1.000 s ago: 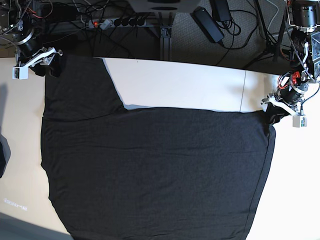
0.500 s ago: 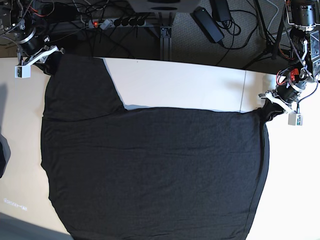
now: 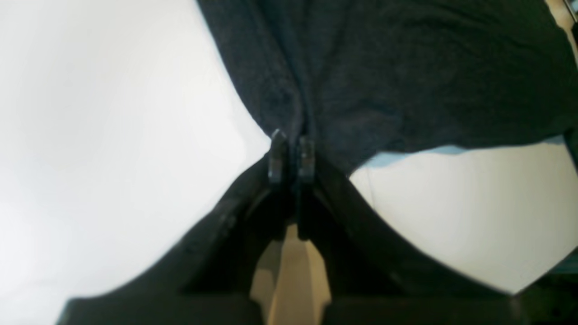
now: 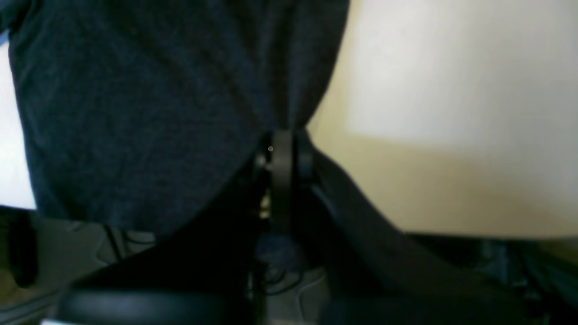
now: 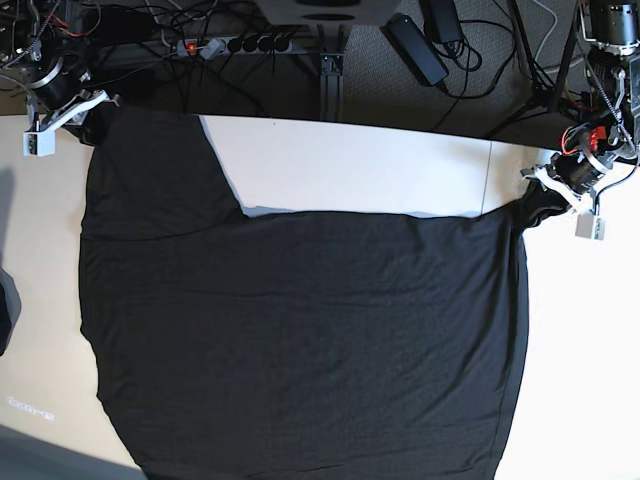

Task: Fold the T-shirt properly
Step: 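Lift the shoulder edge with both grippers and pull it over the shirt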

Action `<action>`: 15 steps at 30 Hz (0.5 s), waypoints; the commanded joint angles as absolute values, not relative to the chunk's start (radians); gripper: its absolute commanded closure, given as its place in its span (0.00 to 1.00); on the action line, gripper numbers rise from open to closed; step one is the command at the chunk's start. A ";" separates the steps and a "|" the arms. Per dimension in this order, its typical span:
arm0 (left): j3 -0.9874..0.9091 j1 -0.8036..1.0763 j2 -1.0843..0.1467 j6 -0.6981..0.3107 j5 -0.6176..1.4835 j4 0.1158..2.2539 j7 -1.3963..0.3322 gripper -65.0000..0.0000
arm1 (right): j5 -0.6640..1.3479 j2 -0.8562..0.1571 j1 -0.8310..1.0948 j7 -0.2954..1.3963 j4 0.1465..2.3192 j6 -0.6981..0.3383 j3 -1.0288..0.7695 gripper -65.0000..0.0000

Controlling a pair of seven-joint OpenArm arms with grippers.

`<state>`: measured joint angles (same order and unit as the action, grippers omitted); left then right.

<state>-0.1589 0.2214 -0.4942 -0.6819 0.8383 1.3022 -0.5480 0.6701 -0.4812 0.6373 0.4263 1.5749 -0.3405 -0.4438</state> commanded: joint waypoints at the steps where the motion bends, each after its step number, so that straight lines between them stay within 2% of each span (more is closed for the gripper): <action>1: -0.175 0.216 -0.521 -0.698 0.822 1.310 -0.571 1.00 | 0.684 -0.495 0.646 0.432 1.582 -0.387 -0.474 1.00; 7: -0.229 0.197 -0.563 -0.698 0.884 1.310 -0.581 1.00 | 0.796 -0.499 0.645 0.476 1.626 -0.432 -0.588 1.00; 15: -0.229 0.146 -0.571 -0.698 0.917 1.310 -0.596 1.00 | 0.801 -0.521 0.638 0.476 1.803 -0.434 -0.679 1.00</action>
